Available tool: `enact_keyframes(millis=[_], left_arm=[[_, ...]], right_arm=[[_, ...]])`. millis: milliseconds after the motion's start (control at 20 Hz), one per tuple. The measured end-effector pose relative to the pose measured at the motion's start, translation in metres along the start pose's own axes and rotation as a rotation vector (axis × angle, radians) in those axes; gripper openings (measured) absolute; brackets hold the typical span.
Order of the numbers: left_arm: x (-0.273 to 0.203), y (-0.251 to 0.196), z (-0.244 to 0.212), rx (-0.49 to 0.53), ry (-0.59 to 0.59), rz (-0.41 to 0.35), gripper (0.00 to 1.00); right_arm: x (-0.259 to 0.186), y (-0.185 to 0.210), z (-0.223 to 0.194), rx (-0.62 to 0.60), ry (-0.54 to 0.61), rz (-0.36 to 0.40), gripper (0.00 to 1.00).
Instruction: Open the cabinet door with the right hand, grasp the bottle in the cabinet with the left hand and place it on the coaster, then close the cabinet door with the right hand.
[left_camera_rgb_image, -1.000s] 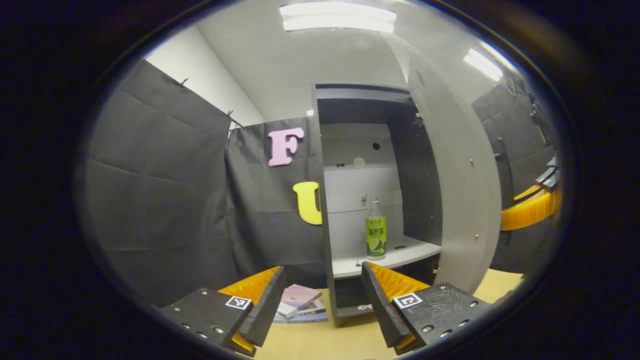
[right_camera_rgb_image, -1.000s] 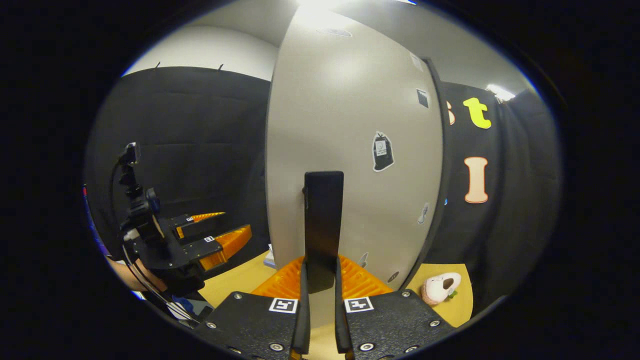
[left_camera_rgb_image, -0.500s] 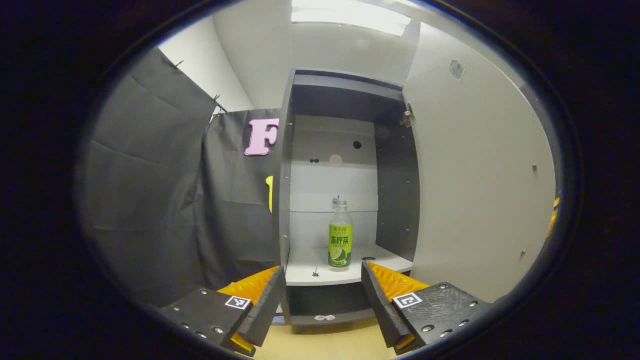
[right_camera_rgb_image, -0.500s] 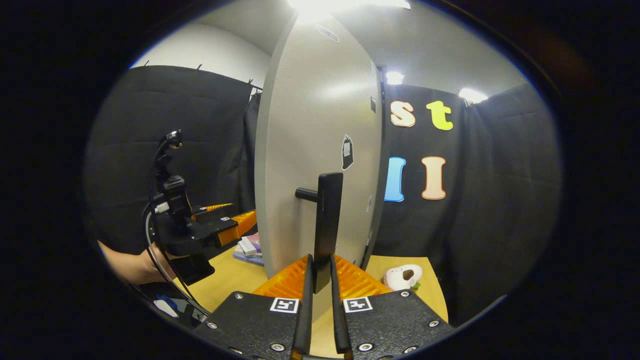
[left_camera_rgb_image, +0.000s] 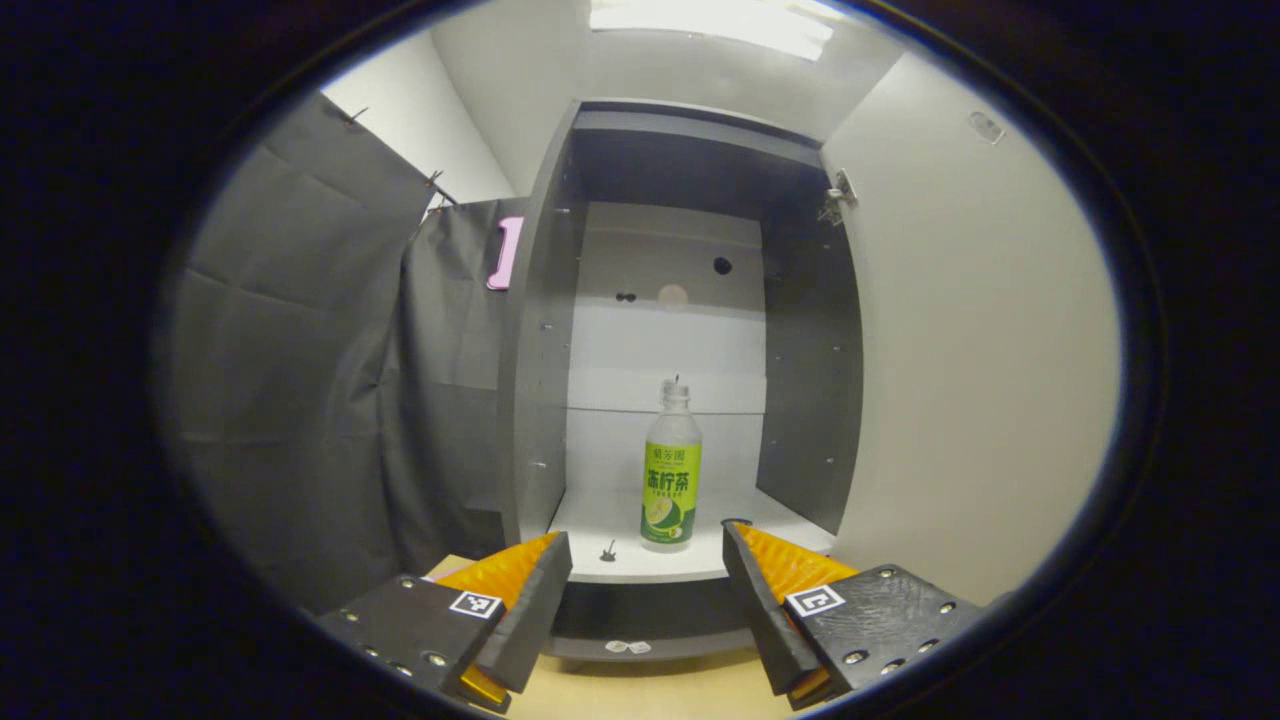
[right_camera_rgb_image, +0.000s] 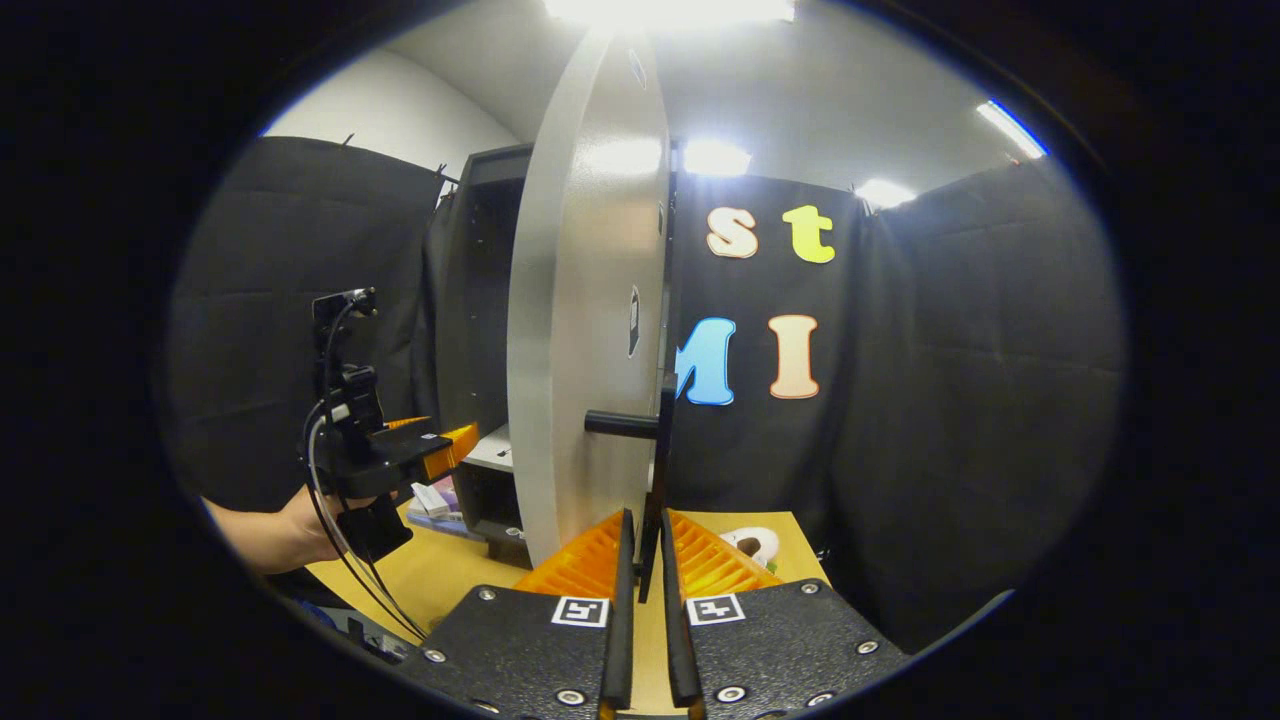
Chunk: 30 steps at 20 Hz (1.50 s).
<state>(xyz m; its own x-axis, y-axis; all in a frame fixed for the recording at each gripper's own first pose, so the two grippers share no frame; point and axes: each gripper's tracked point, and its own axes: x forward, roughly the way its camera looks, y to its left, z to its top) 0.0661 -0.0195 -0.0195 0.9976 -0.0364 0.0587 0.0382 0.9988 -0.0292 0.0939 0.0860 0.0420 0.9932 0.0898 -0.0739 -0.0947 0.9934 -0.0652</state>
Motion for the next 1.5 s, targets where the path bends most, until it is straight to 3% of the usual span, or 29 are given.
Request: enact_keyframes(millis=[100,150,250,400,500,600,700,800,1000,1100,1150,1450,1500], left_arm=[[0.009,-0.008,-0.004,0.008,0.005,-0.008,0.87],[0.013,-0.014,-0.004,0.009,0.006,-0.015,0.90],[0.021,-0.019,-0.004,0.020,-0.006,-0.020,0.87],[0.033,-0.038,-0.002,0.065,-0.017,-0.032,0.87],[0.042,-0.046,-0.005,0.093,-0.025,-0.026,0.87],[0.052,-0.050,-0.006,0.105,-0.027,-0.013,0.87],[0.061,-0.049,-0.008,0.114,-0.029,0.001,0.87],[0.076,-0.041,-0.005,0.120,-0.043,0.026,0.90],[0.117,-0.032,0.000,0.128,-0.078,0.050,0.87],[0.138,-0.034,-0.003,0.141,-0.079,0.054,0.84],[0.147,-0.035,-0.007,0.138,-0.071,0.054,0.90],[0.194,-0.028,-0.038,0.142,-0.022,0.078,0.90],[0.201,-0.030,-0.045,0.134,-0.004,0.070,0.87]], right_arm=[[-0.002,-0.008,0.001,0.017,-0.003,-0.026,0.12],[-0.006,-0.014,0.002,0.032,0.000,-0.042,0.13],[-0.006,-0.026,-0.003,0.065,0.003,-0.062,0.19],[-0.007,-0.047,-0.006,0.103,0.006,-0.107,0.45],[-0.010,-0.055,-0.005,0.120,0.000,-0.120,0.50],[-0.011,-0.056,0.000,0.112,-0.025,-0.102,0.65],[-0.014,-0.056,0.000,0.043,-0.033,-0.082,0.74],[-0.025,-0.054,0.001,0.004,-0.048,-0.045,0.78],[-0.037,-0.056,-0.014,0.042,-0.024,0.026,0.90],[-0.042,-0.052,-0.022,0.064,-0.010,0.077,0.93],[-0.047,-0.062,-0.026,0.060,-0.001,0.061,0.92],[-0.052,-0.085,-0.040,0.153,0.013,-0.058,0.93],[-0.051,-0.085,-0.043,0.152,0.018,-0.067,0.93]])
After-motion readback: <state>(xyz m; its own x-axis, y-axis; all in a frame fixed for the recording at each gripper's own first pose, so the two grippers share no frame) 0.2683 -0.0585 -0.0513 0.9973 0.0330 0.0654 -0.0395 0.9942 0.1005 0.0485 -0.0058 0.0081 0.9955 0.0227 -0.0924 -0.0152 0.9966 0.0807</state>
